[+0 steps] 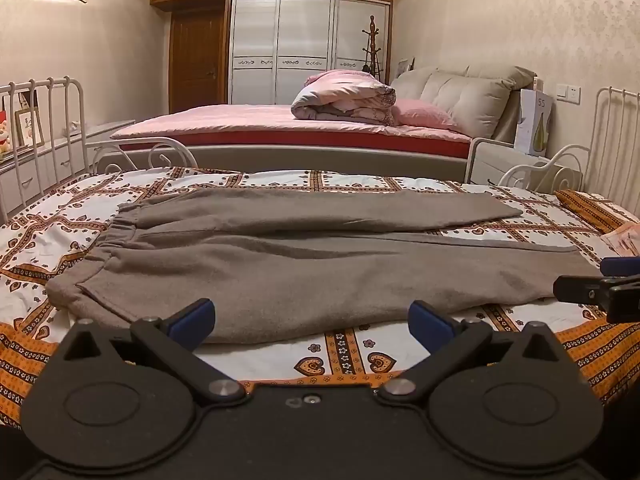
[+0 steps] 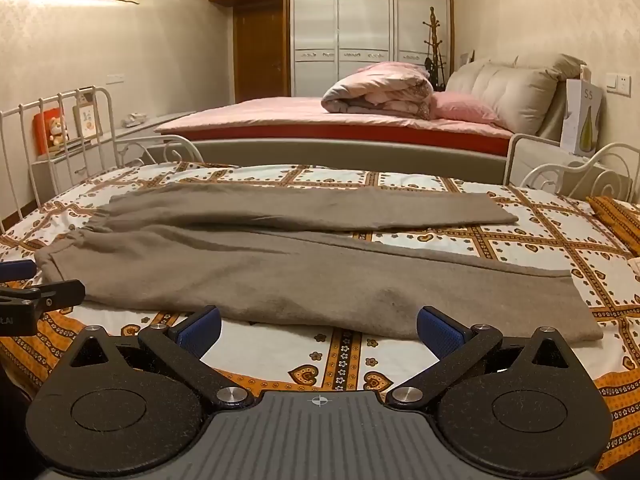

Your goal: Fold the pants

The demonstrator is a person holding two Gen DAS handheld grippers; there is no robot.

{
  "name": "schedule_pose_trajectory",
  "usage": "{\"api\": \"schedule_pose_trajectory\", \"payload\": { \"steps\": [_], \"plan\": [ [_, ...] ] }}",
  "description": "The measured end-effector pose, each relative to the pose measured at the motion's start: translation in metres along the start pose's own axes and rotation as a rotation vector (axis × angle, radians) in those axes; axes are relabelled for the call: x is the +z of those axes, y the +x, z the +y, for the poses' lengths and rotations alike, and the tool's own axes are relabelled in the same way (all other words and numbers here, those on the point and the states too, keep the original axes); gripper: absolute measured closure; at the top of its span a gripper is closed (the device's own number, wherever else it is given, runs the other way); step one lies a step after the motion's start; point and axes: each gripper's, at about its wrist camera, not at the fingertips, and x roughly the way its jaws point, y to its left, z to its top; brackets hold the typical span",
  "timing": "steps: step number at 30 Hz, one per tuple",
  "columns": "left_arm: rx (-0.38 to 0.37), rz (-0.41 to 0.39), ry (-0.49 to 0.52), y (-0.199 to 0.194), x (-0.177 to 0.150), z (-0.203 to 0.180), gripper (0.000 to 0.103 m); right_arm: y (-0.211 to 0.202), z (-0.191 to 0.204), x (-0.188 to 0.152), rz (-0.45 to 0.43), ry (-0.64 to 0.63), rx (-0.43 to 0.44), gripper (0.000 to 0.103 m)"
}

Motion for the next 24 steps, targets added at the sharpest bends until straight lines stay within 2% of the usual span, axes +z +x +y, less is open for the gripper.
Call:
{"api": "schedule_pose_trajectory", "payload": {
  "steps": [24],
  "plan": [
    [-0.004, 0.0, 0.027, 0.0024, 0.0006, -0.0032, 0.006, 0.0024, -0.0016, -0.003, 0.009, 0.002, -0.003, 0.0]
  ]
}}
